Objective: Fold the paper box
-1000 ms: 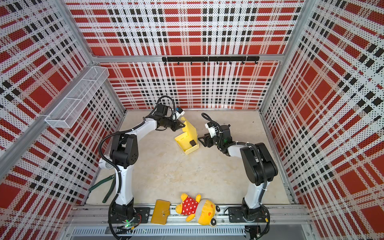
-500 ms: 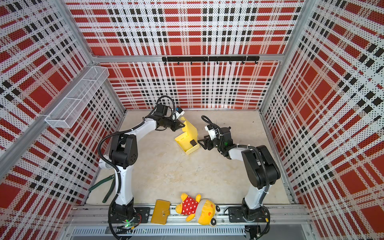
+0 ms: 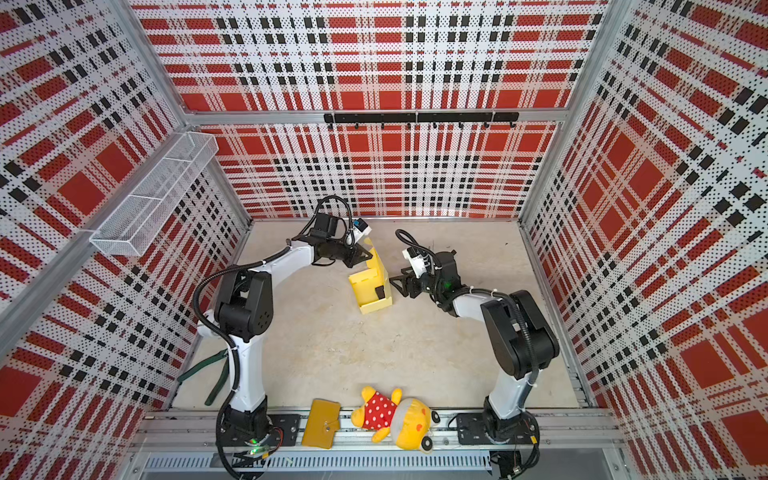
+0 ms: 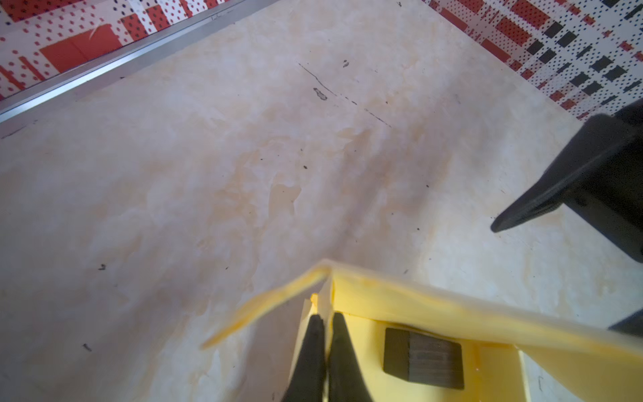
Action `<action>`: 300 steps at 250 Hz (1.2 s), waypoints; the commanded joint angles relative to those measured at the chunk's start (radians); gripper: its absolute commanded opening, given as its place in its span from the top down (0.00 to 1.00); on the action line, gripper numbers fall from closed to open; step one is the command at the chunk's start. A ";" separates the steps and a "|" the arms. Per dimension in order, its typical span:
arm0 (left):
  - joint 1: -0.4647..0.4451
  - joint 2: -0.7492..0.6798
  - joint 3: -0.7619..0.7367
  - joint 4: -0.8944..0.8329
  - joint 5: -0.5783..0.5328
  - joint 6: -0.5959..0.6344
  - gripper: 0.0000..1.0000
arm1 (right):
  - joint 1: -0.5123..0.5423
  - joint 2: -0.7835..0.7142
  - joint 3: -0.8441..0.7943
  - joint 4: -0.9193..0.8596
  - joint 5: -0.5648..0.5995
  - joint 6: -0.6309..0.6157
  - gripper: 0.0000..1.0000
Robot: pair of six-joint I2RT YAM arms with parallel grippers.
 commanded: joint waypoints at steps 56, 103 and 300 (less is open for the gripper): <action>-0.011 -0.040 0.007 0.015 0.010 -0.017 0.96 | 0.018 -0.012 -0.038 0.060 -0.051 -0.033 0.34; -0.011 -0.039 0.011 0.008 0.005 -0.009 0.95 | 0.021 -0.039 -0.057 0.039 -0.089 -0.052 0.35; -0.018 -0.080 -0.078 0.062 0.016 -0.064 0.96 | 0.065 -0.006 -0.059 0.085 -0.048 -0.068 0.45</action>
